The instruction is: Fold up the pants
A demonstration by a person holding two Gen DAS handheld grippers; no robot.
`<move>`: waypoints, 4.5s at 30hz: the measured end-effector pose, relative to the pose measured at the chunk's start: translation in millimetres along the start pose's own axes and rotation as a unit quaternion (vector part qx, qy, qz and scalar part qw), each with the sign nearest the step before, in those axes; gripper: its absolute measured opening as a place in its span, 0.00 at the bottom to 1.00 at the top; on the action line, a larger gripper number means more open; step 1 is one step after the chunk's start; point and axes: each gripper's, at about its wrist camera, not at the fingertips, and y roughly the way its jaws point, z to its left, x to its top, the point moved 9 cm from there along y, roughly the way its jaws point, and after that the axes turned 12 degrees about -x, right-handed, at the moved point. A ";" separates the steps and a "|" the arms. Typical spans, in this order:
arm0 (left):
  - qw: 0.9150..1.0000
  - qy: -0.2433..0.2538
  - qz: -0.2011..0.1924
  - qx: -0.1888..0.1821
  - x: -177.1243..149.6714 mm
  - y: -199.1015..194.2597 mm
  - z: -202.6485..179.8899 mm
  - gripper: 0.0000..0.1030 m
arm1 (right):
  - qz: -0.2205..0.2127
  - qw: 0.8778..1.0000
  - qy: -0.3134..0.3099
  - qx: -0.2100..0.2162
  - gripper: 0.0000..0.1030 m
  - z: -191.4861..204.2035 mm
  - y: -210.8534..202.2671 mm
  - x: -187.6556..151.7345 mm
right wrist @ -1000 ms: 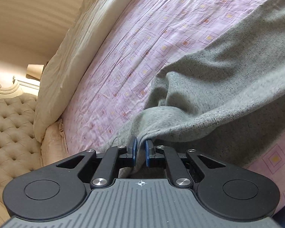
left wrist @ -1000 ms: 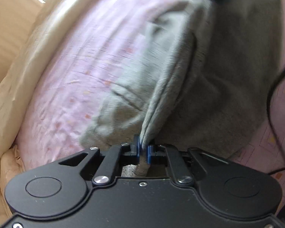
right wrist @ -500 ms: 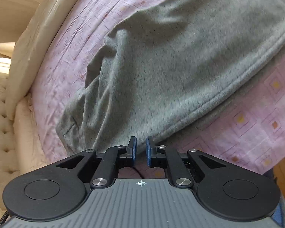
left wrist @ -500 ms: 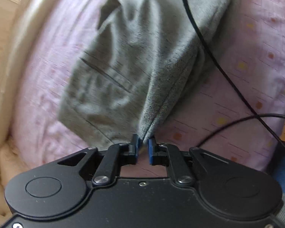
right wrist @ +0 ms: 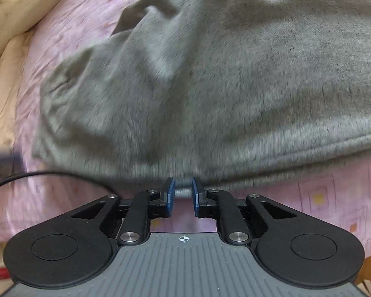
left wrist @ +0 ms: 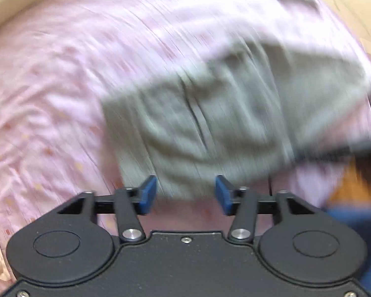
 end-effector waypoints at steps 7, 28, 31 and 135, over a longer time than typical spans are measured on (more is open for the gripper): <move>0.993 -0.113 -0.020 0.011 82.4 37.8 46.9 0.70 | -0.098 0.995 -0.021 -0.001 0.15 -5.4 -49.3 45.9; 0.962 -0.267 -0.001 0.053 -36.0 44.2 36.4 0.36 | -0.218 0.957 -0.190 -0.019 0.31 26.1 -59.3 191.0; 0.961 -0.272 -0.001 0.054 -38.8 38.2 36.3 0.36 | -0.168 0.961 -0.216 -0.021 0.31 34.6 -26.9 218.3; 0.986 0.012 0.016 0.164 11.2 60.2 -84.2 0.56 | -0.038 0.948 0.311 0.062 0.07 -73.4 8.5 -6.0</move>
